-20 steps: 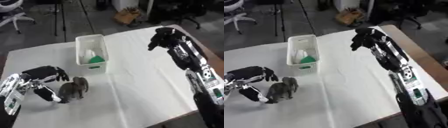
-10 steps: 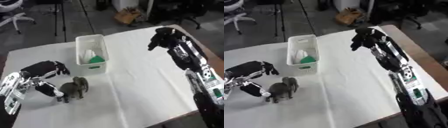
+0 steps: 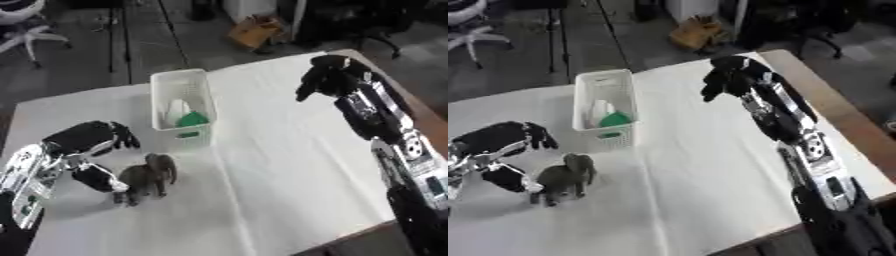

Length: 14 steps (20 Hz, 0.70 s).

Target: Pick up objects on the table and place them in the box.

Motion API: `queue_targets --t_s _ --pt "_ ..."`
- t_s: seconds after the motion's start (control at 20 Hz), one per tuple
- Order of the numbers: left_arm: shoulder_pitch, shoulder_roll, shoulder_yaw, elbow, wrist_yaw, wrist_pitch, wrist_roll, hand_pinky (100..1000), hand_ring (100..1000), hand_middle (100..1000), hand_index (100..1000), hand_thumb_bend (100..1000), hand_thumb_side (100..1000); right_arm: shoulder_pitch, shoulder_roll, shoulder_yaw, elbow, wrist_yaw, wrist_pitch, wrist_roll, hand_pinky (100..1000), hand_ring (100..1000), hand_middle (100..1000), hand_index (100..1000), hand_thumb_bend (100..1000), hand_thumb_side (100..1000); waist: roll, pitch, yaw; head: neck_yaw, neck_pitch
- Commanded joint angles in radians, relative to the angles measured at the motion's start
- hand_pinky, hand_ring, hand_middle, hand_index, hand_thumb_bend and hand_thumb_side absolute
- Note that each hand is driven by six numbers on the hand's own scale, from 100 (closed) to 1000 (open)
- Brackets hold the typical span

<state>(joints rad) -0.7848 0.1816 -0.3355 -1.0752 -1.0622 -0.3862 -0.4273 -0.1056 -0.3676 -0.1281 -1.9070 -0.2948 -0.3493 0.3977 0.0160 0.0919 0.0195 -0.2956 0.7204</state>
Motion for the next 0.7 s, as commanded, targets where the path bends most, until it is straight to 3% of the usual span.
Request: queue_targets --t_s 0.05,0.7 --pt "-0.025 -0.002 0.01 0.007 -0.024 -0.006 0.009 645 632 635 764 772 404 -0.009 -0.019 -0.001 -0.009 -0.001 -0.002 0.003 595 628 645 846 100 651 -0.004 -0.021 -0.002 -0.001 0.001" --pt "-0.026 -0.039 0.025 0.098 -0.092 -0.024 0.019 639 624 617 746 758 406 -0.011 -0.016 0.0 -0.01 -0.003 -0.002 0.006 595 627 645 847 100 650 -0.005 -0.019 -0.01 0.001 0.002"
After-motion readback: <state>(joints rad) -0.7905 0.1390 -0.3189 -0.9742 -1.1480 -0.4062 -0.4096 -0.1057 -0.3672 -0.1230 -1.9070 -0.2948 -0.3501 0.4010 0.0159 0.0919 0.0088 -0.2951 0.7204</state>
